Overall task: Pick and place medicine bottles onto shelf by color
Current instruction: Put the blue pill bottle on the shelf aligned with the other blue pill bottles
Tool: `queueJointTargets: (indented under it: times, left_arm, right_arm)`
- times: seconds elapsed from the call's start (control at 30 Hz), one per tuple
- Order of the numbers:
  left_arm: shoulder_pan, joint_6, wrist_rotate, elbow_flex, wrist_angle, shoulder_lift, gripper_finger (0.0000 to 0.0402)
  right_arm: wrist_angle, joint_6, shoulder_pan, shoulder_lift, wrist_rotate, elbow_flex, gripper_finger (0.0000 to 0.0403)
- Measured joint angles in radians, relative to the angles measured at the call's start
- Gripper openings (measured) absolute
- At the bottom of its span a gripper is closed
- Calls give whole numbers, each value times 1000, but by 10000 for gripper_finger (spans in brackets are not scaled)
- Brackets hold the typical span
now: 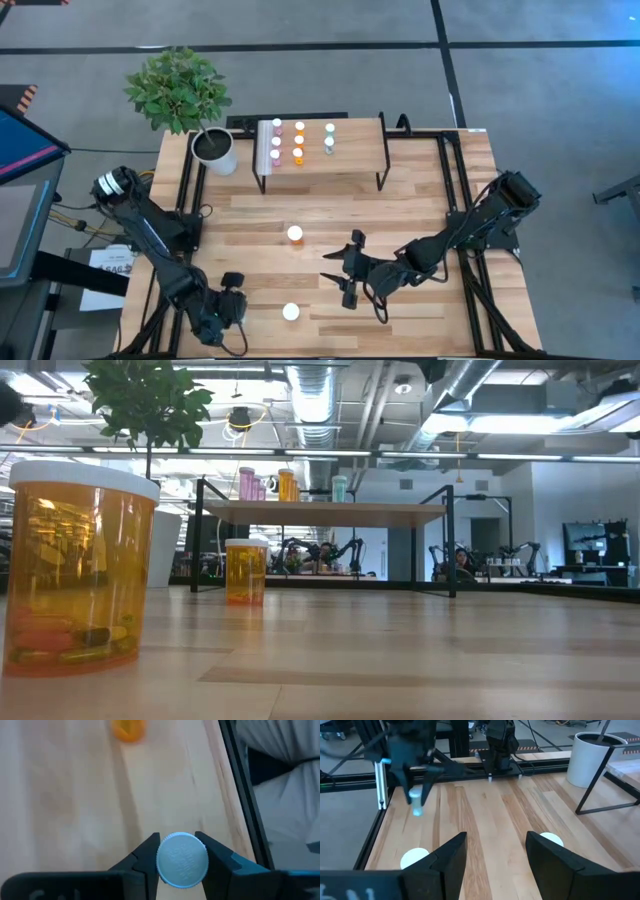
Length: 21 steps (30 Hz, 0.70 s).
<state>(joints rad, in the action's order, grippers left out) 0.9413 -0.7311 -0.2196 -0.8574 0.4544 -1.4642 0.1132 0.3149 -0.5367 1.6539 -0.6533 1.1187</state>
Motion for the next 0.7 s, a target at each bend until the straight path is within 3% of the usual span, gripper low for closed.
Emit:
queueJointTargets:
  times: [0.17, 0.33, 0.5, 0.7]
  left_arm:
    - [-63, 94, -68, -13, 68, 140, 94]
    - [-177, 224, -86, -13, 75, 287, 93]
    - [-320, 334, -46, -13, 65, 377, 94]
    - [-463, 444, 74, -13, 2, 379, 94]
  right_arm:
    - [41, -22, -12, 0, 15, -1, 222]
    - [179, -76, 9, 3, 183, -17, 222]
    - [383, -61, 108, 5, 267, -148, 222]
    - [541, -35, 206, 35, 343, -206, 222]
